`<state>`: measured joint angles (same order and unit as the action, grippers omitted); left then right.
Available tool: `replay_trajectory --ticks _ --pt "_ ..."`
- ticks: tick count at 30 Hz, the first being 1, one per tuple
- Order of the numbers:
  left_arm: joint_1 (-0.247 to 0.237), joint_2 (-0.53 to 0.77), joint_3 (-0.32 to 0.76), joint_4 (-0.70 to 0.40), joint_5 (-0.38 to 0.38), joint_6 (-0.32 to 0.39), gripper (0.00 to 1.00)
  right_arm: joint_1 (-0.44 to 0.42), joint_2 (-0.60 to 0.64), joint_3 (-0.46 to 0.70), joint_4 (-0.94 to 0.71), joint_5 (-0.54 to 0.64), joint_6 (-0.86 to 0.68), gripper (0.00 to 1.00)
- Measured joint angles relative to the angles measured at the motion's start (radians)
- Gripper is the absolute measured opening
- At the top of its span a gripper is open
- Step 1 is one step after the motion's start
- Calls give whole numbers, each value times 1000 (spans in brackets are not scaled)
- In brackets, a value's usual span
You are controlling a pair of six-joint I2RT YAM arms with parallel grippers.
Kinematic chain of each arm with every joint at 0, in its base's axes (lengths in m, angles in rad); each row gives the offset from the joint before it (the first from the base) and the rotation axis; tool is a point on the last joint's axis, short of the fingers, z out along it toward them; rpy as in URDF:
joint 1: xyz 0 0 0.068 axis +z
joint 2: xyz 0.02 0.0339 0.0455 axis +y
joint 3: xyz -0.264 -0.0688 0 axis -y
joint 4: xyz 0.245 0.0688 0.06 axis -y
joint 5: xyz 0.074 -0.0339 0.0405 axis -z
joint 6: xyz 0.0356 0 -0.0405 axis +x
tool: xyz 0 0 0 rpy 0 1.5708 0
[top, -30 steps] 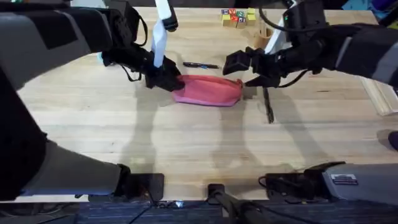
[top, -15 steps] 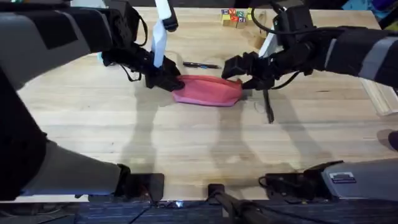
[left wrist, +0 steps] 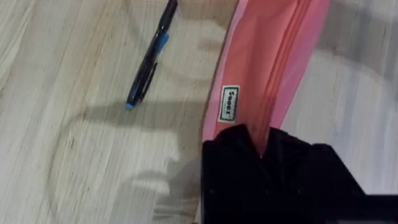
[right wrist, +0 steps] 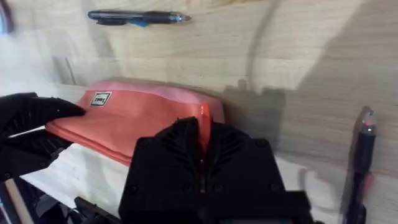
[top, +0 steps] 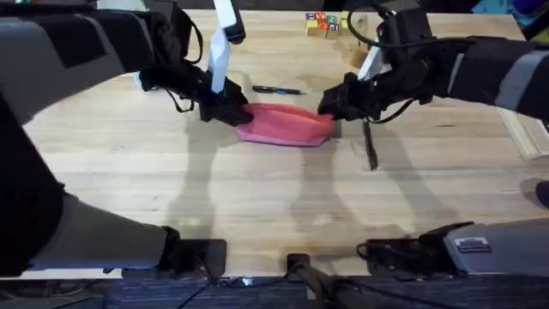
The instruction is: Unzip the bag, pick up the pens from the table one at a time and place them inside, then zip the bag closed.
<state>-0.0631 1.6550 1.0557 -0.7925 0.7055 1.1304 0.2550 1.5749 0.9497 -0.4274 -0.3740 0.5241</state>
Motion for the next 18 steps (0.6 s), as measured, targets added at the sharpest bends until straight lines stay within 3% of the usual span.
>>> replay_trajectory --ticks 12,18 --pt "0 0 0 0 1 0 42 -22 -5 0 0 -19 -8 30" --pt "-1 0 0 1 15 0 42 -43 -74 5 -4 -24 -23 30"
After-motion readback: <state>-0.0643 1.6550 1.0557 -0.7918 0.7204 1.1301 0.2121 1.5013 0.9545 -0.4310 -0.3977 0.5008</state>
